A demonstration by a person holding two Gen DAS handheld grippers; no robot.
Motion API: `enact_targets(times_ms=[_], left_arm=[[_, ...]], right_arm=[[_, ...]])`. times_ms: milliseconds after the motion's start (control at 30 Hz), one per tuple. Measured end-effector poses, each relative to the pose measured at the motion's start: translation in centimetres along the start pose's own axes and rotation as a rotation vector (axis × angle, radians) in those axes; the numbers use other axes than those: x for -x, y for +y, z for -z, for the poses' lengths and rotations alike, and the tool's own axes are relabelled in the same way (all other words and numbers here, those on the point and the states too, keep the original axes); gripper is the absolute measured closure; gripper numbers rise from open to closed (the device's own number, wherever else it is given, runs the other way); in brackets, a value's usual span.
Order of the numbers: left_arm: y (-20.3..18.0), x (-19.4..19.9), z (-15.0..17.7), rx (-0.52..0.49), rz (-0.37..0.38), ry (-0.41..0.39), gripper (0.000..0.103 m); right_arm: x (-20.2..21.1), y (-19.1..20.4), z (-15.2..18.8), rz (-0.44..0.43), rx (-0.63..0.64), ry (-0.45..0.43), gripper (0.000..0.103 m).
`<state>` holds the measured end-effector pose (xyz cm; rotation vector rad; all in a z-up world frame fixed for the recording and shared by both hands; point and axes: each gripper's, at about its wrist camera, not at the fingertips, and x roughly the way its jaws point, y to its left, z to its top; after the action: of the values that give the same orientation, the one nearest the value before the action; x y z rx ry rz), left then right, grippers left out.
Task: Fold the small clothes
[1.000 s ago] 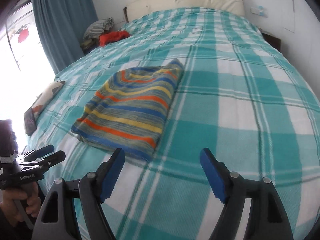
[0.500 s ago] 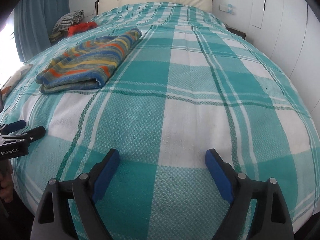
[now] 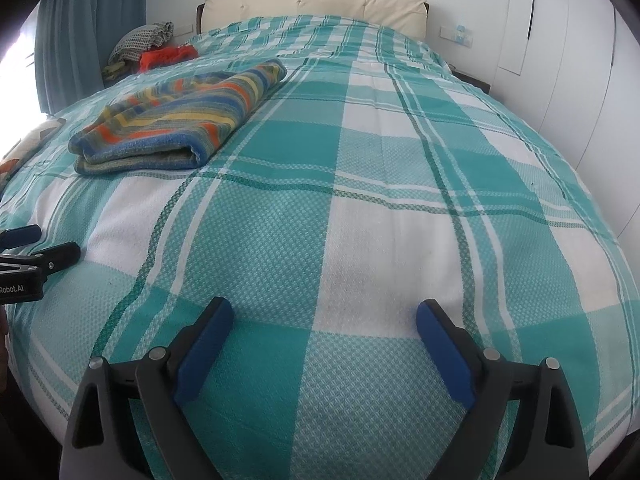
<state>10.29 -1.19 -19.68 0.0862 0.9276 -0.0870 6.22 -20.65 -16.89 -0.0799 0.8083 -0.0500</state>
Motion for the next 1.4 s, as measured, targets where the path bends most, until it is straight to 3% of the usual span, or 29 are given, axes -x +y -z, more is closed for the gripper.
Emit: enact_targets(times_ms=[900,1400], left_arm=[[-0.12,-0.24,-0.31,-0.012,-0.001,0.029,0.001],[-0.39,-0.5,-0.39,-0.028,-0.002,0.058,0.001]], right_arm=[[-0.08,0.01,-0.14,0.004,-0.004,0.016,0.01],[-0.64,0.13,-0.43,0.027,0.011,0.073,0.009]])
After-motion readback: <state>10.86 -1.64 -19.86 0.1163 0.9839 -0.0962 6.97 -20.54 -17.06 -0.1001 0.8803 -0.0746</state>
